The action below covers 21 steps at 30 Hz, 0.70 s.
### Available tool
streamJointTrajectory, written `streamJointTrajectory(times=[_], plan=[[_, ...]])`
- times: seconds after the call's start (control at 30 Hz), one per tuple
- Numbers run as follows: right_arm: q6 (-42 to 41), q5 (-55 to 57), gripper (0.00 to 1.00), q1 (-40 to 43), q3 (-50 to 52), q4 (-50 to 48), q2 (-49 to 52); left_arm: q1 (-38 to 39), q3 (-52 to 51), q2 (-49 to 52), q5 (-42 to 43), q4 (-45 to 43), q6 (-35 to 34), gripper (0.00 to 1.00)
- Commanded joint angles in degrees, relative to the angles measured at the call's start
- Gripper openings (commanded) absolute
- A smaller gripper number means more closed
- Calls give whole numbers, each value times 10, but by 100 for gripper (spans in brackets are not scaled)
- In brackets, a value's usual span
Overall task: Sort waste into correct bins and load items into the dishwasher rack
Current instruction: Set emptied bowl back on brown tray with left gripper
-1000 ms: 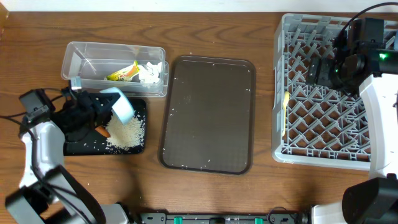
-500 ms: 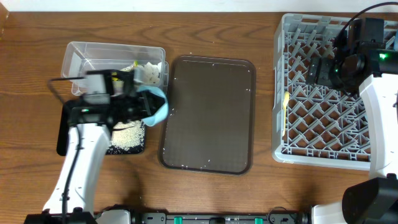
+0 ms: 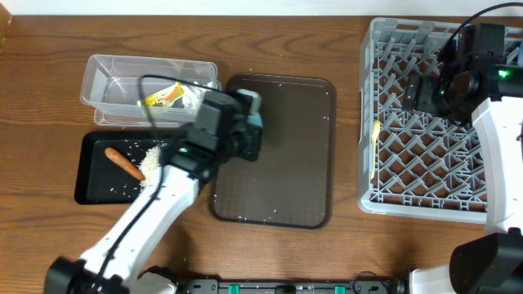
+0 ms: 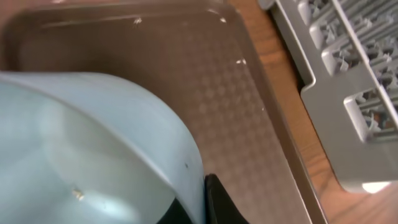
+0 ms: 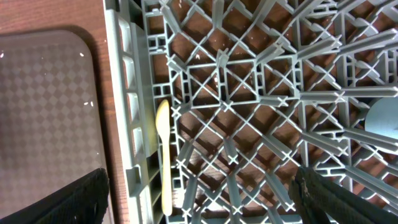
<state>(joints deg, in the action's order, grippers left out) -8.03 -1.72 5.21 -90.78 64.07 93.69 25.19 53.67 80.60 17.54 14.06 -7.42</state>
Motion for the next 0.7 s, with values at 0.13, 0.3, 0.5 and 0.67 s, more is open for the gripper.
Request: streamJointTrajectory(times=[0.13, 0.3, 0.5, 0.67], plan=[[4, -3, 93, 1, -3, 0, 0, 61, 2, 114, -64, -117, 29, 6], [4, -3, 93, 1, -3, 3, 0, 68, 2, 174, -67, -196, 29, 6], [4, -3, 94, 1, -3, 1, 0, 67, 2, 187, -67, -209, 29, 41], [3, -3, 94, -3, -3, -6, 0, 60, 2, 179, -66, -195, 24, 54]])
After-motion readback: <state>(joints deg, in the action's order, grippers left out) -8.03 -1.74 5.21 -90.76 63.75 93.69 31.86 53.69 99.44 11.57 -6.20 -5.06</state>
